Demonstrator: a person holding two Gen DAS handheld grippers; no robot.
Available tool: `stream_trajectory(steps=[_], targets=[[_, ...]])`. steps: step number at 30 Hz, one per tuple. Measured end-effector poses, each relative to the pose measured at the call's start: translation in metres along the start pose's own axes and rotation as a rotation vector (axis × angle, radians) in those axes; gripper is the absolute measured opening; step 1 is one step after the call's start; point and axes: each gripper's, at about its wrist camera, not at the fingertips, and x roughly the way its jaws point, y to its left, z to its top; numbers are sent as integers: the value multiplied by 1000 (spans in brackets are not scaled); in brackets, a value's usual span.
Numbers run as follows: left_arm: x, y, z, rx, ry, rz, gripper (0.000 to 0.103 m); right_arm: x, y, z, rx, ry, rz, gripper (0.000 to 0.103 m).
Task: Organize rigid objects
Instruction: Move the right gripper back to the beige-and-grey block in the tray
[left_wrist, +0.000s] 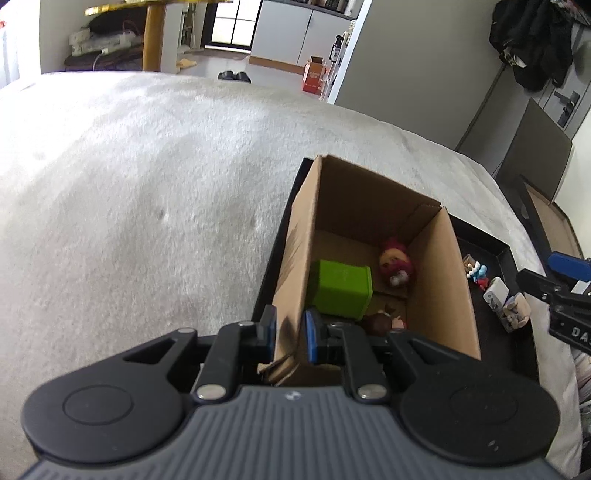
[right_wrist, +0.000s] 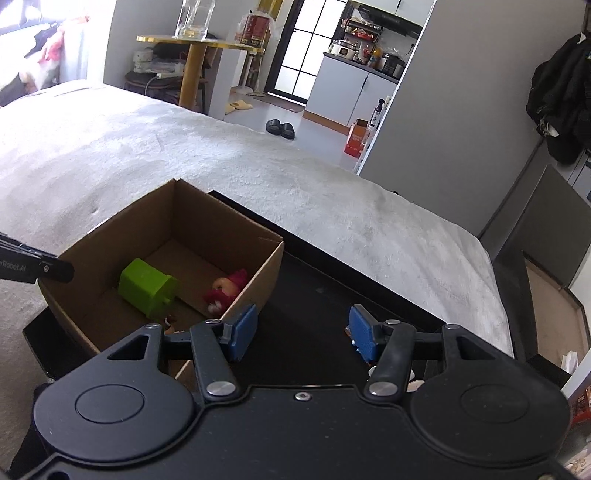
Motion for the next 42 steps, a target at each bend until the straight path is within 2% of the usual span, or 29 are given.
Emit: stream_trajectory(steps=[6, 12, 15, 17, 23, 25, 35, 42], targets=[[-10, -17, 8, 47, -9, 46, 16, -2, -23, -6, 40, 2, 47, 56], [-9, -34, 9, 97, 18, 89, 24, 3, -43, -27, 132, -2, 74, 56], [-7, -43, 9, 122, 41, 123, 35, 6, -53, -38, 164, -12, 87, 61], [-7, -49, 11, 126, 46, 148, 49, 8, -60, -44, 179, -11, 88, 62], [-9, -76, 22, 171, 11, 196, 71, 15, -83, -61, 245, -29, 97, 69], [-8, -87, 24, 182, 5, 202, 73, 19, -90, -69, 273, -32, 99, 72], [1, -132, 30, 225, 15, 252, 81, 32, -117, -90, 330, -33, 102, 72], [-4, -148, 33, 244, -43, 270, 83, 48, -131, -109, 347, -7, 95, 73]])
